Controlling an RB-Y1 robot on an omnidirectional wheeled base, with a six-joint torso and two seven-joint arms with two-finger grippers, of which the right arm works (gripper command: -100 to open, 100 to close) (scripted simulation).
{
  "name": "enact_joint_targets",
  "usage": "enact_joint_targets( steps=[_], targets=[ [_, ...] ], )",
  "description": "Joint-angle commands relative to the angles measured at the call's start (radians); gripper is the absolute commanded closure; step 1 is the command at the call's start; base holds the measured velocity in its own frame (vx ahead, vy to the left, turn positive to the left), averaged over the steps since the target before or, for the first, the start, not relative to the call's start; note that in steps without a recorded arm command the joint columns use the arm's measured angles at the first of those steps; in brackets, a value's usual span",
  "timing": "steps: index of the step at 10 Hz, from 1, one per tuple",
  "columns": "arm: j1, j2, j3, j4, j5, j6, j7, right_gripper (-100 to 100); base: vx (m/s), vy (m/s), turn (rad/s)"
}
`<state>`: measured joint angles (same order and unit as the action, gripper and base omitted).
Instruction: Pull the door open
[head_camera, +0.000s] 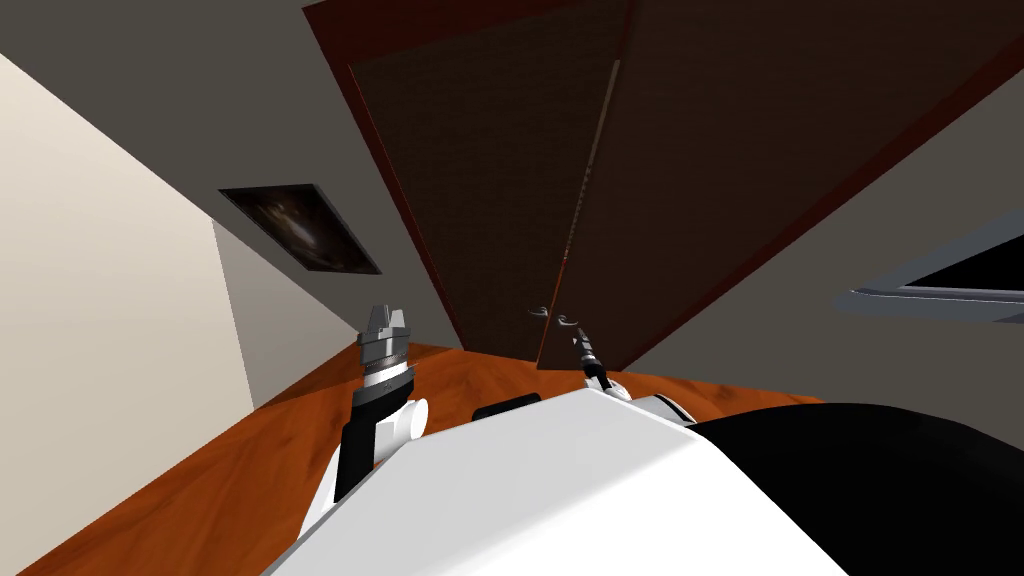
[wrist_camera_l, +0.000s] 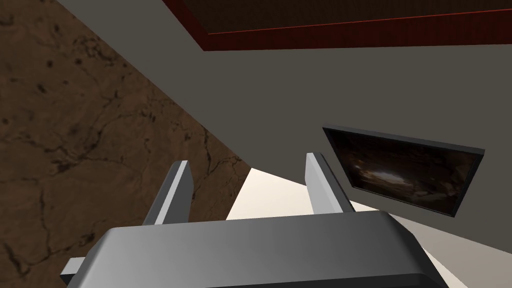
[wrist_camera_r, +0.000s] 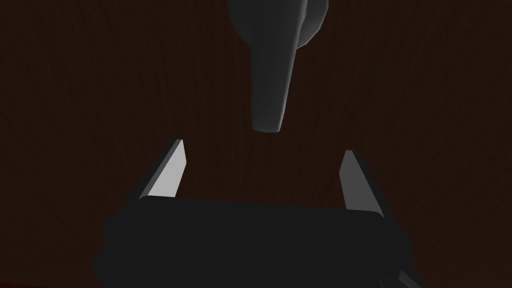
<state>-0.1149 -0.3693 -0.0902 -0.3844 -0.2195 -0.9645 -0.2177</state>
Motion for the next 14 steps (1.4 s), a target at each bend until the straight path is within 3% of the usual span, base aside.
enact_joint_targets(
  steps=[1,4,5,6,9,14],
  targets=[
    [-0.003,0.003,0.014,-0.01,0.009,-0.001,-0.013,-100,-0.191,0.041,0.036],
    [-0.008,0.006,0.033,-0.019,0.021,-0.006,-0.029,-100,-0.167,0.024,0.037],
    [0.004,0.005,0.028,-0.038,0.018,0.006,-0.023,-100,-0.077,0.014,0.003],
    [0.024,-0.004,0.008,-0.022,0.006,0.008,-0.014,-100,0.052,-0.104,-0.122],
    [0.028,-0.004,-0.003,-0.016,0.0,0.009,-0.006,-100,0.111,-0.118,-0.027],
    [0.002,0.014,0.004,-0.025,0.004,0.009,0.001,-100,0.171,-0.016,0.062]
  ],
)
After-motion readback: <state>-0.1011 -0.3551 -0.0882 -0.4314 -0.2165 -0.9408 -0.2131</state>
